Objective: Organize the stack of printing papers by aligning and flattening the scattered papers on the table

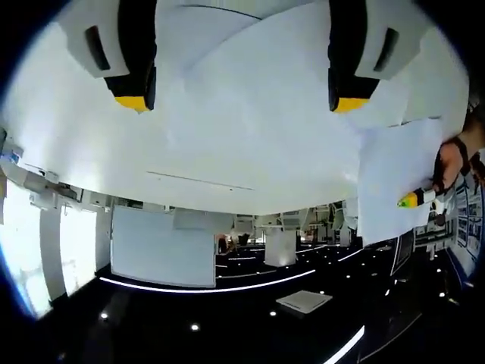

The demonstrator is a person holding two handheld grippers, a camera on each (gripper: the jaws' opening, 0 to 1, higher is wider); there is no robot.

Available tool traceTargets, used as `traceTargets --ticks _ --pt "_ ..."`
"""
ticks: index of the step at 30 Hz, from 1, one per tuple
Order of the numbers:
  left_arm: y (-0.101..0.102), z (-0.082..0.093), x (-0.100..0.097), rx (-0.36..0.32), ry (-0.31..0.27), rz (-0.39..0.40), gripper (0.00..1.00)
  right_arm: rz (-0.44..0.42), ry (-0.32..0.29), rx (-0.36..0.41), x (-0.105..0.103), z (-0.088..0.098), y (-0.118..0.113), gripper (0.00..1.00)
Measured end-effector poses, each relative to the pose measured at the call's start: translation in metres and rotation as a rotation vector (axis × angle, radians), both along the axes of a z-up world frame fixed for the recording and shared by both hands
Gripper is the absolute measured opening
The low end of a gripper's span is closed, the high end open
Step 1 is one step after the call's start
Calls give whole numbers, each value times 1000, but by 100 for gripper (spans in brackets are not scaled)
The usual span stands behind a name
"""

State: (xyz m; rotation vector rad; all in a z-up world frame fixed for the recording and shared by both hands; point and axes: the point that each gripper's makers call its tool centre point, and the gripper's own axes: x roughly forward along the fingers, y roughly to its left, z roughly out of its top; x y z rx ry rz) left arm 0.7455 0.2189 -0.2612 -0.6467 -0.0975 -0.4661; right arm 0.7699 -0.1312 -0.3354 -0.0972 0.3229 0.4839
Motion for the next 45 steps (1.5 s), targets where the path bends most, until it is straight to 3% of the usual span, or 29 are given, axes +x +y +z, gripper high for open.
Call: traceTargets --ticks 19,27,31,42,45 --pt "0 0 1 0 1 1 7 23 54 -25 -1 -14 5 82" --pt "0 0 0 -4 1 1 7 12 69 -16 -1 -16 1 71" --pt "0 0 0 -7 0 0 7 5 68 -16 -3 -14 -2 57" --pt "-1 1 -1 -11 0 0 7 -31 55 -33 -8 -11 -16 31" --pt "-1 1 -1 -11 0 0 7 -34 40 -66 -8 -12 -20 14"
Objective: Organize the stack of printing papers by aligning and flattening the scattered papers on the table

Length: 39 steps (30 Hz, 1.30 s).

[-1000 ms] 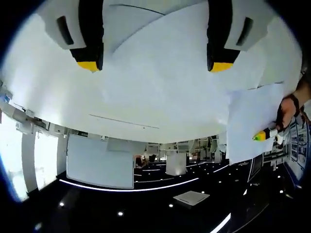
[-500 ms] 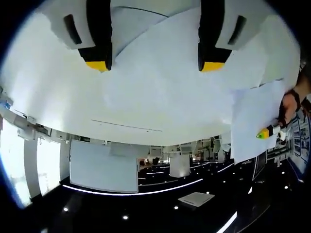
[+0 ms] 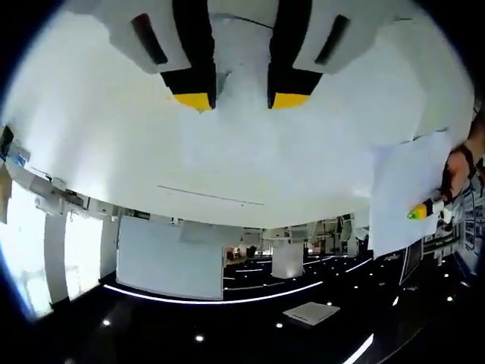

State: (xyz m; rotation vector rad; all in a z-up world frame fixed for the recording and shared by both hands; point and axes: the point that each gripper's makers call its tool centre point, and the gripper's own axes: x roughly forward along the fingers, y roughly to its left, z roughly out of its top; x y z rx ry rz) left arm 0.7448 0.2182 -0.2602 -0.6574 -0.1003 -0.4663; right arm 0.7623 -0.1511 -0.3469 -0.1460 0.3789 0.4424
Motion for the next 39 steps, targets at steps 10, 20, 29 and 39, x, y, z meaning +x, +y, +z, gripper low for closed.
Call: traceTargets --ticks 10,20,29,39 --pt "0 0 0 -1 1 0 7 14 -18 -46 0 -1 0 3" --pt "2 0 1 -4 1 -1 7 16 -22 -55 2 -1 -1 0" --pt "3 0 1 -5 1 -1 7 9 -53 -14 3 8 0 0" --pt "3 -1 1 -9 1 0 7 8 -102 44 0 25 2 0"
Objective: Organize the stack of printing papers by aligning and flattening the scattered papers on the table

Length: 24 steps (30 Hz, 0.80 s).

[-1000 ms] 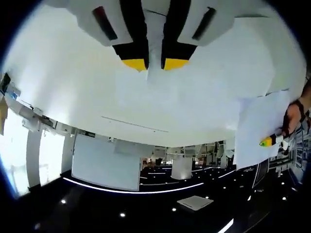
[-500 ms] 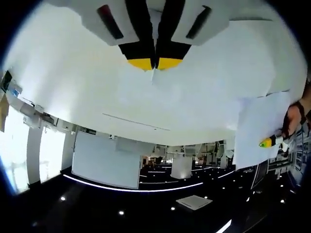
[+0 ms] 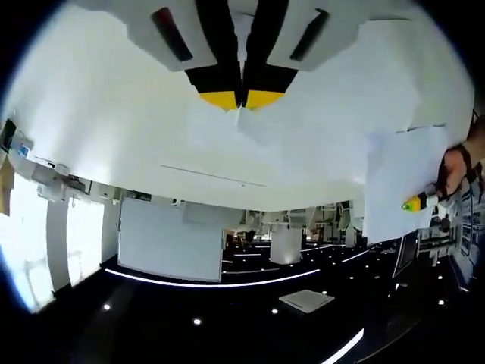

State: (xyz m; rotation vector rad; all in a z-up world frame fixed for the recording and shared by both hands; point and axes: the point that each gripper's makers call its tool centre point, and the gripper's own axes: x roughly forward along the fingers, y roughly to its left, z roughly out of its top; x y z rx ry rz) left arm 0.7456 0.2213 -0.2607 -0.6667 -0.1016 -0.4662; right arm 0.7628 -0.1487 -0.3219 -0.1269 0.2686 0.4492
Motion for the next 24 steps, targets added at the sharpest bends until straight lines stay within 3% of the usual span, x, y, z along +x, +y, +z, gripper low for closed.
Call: traceTargets --ticks 14,24 --pt "-2 1 0 -3 1 -1 7 11 -140 -41 -1 31 5 0" --pt "-1 1 0 -8 0 -2 7 15 -193 13 -3 52 7 0"
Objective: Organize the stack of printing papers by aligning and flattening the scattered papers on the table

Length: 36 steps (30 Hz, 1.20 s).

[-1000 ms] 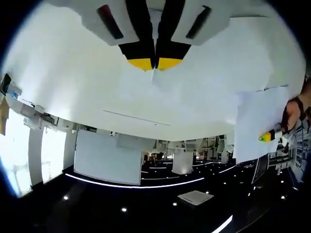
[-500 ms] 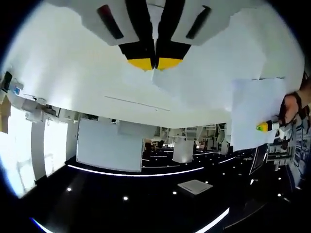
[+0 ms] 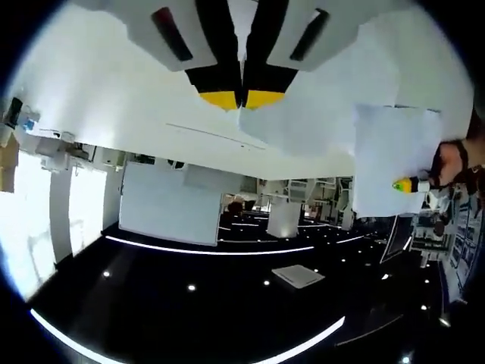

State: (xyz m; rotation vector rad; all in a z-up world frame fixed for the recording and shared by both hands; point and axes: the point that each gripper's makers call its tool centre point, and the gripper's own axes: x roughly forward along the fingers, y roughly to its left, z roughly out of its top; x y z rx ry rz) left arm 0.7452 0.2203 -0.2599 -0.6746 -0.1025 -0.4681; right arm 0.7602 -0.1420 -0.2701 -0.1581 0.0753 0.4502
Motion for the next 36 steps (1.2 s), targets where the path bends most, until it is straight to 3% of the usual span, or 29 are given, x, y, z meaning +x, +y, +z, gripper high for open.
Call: traceTargets --ticks 6,22,36 --pt "0 0 0 -2 2 0 8 2 -19 56 -3 12 -1 0" --pt "1 -1 0 -1 5 2 8 29 -76 84 -11 35 3 0" --pt "-1 -1 0 4 5 1 9 73 -104 149 -23 67 14 0"
